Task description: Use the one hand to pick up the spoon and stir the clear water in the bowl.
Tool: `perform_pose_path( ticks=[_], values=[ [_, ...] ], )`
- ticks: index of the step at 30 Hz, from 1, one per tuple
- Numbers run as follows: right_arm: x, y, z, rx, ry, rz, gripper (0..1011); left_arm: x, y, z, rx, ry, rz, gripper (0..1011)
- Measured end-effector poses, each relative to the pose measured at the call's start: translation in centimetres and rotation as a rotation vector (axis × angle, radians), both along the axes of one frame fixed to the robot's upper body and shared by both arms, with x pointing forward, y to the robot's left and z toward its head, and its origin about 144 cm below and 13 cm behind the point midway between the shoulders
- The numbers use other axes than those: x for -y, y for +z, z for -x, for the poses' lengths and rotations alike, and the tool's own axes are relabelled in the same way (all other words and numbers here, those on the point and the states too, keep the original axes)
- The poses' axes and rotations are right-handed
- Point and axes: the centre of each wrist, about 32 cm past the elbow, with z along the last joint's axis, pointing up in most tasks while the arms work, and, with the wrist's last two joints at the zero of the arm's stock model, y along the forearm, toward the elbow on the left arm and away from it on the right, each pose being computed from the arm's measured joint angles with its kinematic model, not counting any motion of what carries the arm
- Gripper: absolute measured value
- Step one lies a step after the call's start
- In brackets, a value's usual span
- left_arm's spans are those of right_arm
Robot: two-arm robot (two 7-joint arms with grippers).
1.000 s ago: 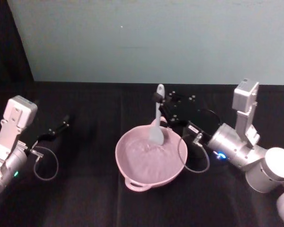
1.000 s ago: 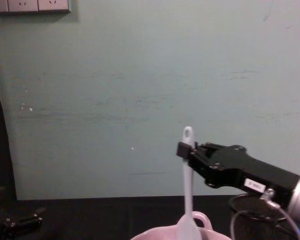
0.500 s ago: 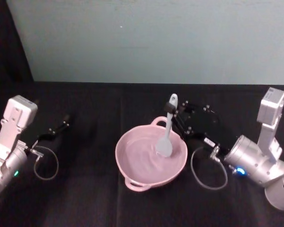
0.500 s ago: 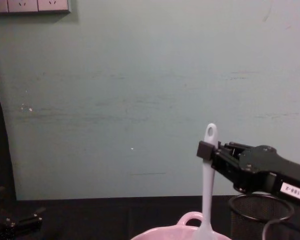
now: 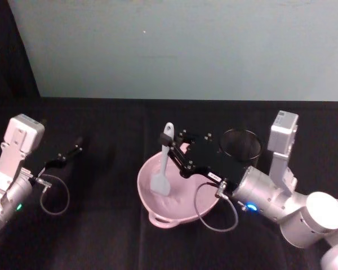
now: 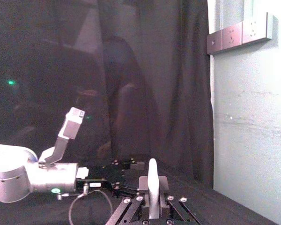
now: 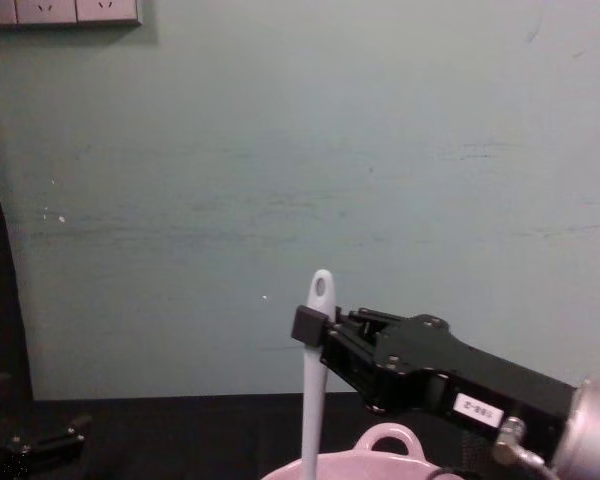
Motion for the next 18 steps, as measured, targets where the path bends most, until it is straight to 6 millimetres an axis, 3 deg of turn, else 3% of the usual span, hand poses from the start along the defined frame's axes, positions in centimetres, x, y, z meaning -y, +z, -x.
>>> perform_pose_path(
  ticks=[9, 18],
  values=[
    [-0.8, 0.0, -2.8, 0.036, -0.026, 0.040, 124, 0.0, 0.0, 0.0, 0.000, 0.000, 0.000, 1005],
    [0.8, 0.4, -3.6, 0.053, -0.101, 0.065, 124, 0.0, 0.0, 0.0, 0.000, 0.000, 0.000, 1005]
  ],
)
